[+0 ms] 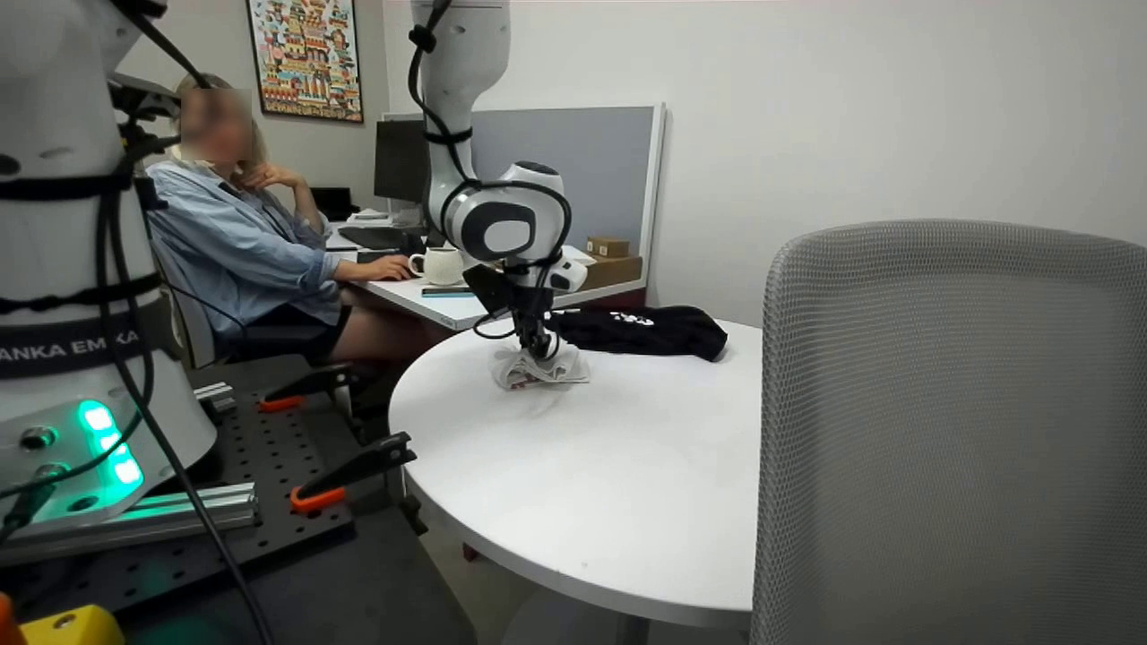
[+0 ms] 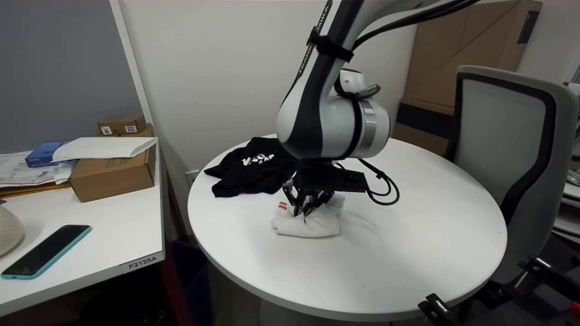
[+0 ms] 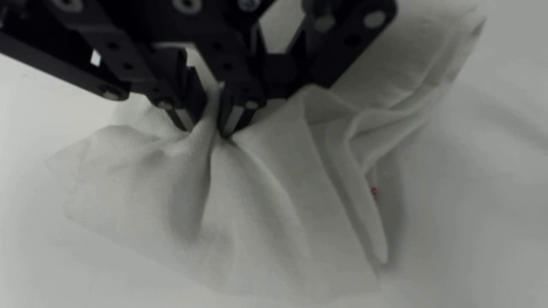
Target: Wipe the table top with the white towel
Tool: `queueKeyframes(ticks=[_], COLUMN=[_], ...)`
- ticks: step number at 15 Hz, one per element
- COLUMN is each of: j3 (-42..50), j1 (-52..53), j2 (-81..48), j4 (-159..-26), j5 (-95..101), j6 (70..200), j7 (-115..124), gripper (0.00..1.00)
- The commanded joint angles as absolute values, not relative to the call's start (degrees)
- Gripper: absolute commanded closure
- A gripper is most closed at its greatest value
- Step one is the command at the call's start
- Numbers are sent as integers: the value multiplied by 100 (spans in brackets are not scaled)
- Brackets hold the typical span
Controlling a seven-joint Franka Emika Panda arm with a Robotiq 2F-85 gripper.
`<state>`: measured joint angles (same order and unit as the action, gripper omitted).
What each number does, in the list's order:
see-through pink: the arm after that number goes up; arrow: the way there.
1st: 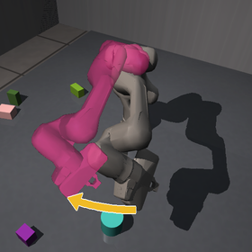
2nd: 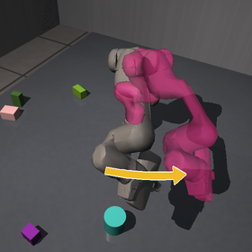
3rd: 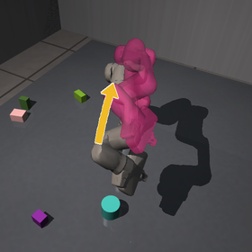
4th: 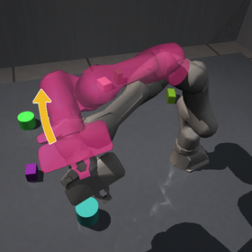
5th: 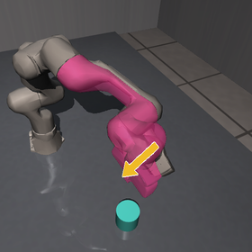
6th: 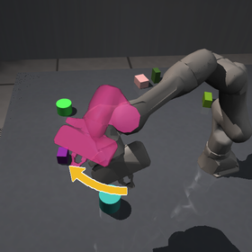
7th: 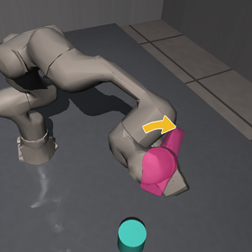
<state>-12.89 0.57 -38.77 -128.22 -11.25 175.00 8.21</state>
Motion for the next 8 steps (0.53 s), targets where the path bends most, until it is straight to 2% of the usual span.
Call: queueKeyframes(ticks=[1,5,8], j3=[-686,-71,273], j1=[173,-178,-544], j2=[-4494,-4688,-4682], j4=[-11589,-10974,-11100], j5=[-1043,-1088,-1116], j6=[16931,16641,16752], j7=[867,870,840], gripper=[97,97,97])
